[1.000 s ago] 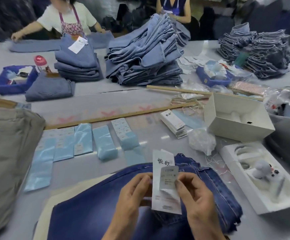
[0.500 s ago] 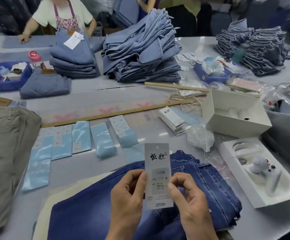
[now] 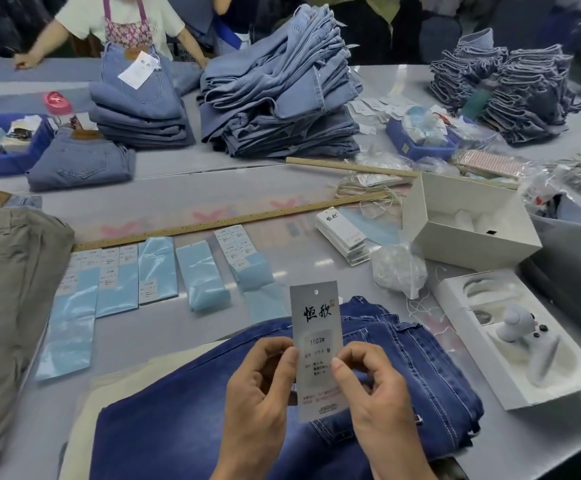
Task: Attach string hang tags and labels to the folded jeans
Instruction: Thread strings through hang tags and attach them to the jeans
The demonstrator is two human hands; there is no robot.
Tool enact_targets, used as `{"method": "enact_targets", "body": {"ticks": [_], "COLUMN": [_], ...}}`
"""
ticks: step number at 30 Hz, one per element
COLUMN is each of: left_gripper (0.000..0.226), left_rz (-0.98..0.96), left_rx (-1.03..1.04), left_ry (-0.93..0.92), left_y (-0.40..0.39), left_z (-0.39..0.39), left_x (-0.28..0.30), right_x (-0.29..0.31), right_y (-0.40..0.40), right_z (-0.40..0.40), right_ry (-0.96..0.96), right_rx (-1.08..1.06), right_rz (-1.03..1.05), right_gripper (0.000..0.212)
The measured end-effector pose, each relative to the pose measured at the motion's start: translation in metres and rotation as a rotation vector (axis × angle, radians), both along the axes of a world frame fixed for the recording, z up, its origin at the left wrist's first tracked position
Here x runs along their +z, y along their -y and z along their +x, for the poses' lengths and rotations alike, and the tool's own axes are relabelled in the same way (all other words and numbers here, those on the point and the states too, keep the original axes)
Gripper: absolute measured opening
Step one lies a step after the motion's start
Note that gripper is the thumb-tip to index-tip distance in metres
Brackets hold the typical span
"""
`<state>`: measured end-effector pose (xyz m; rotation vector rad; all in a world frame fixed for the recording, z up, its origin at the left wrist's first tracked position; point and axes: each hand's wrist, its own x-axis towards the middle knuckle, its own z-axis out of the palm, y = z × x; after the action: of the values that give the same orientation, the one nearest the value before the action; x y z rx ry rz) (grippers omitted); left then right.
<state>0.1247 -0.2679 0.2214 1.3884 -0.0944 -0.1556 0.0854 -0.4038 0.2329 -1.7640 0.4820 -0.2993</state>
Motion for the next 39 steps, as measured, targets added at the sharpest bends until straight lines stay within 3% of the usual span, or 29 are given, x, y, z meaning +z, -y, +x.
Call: {"method": "enact_targets", "body": {"ticks": [6, 9, 12, 15, 17, 20, 25, 29, 32, 36, 39], "left_gripper": [0.031, 0.02, 0.015, 0.012, 0.007, 0.01, 0.012, 0.015, 0.009, 0.034, 0.041], "left_rz": [0.075, 0.06, -0.005, -0.018, -0.031, -0.044, -0.044, -0.039, -0.01, 0.074, 0.107], "left_rx": [-0.023, 0.026, 0.039, 0.051, 0.038, 0.026, 0.118, 0.108, 0.06, -0.043, -0.077], "left_ry": [0.018, 0.011, -0.004, -0.015, -0.034, -0.069, -0.168, -0.177, -0.176, -0.18, -0.193], "left_y": [0.0, 0.001, 0.002, 0.0, -0.002, -0.002, 0.001, 0.015, 0.029, 0.041, 0.05], "left_z": [-0.004, -0.004, -0.003, 0.0, 0.001, 0.003, 0.008, 0.017, 0.026, 0.038, 0.044], "left_x": [-0.002, -0.003, 0.001, 0.006, 0.007, 0.005, 0.005, 0.004, -0.001, -0.006, -0.007], "right_x": [0.0, -0.004, -0.005, -0.002, 0.003, 0.01, 0.016, 0.022, 0.026, 0.003, -0.048], "right_y": [-0.007, -0.008, -0.012, -0.009, -0.003, -0.002, -0.007, 0.006, 0.039, 0.133, 0.209], "right_z": [-0.003, -0.004, -0.006, -0.004, -0.005, -0.01, -0.025, -0.029, -0.024, -0.002, 0.022], "right_ry": [0.035, 0.063, 0.034, 0.011, -0.024, -0.088, -0.135, -0.116, -0.003, 0.126, -0.079], "right_rx": [-0.007, -0.039, -0.051, -0.017, 0.04, 0.178, 0.265, 0.274, 0.116, -0.291, -0.524], "right_rz": [-0.121, -0.179, -0.133, 0.053, 0.077, 0.088, 0.093, -0.027, -0.121, -0.167, -0.124], "right_gripper": [0.025, 0.027, 0.048, 0.067, 0.058, 0.026, 0.017, 0.021, 0.013, 0.013, 0.018]}}
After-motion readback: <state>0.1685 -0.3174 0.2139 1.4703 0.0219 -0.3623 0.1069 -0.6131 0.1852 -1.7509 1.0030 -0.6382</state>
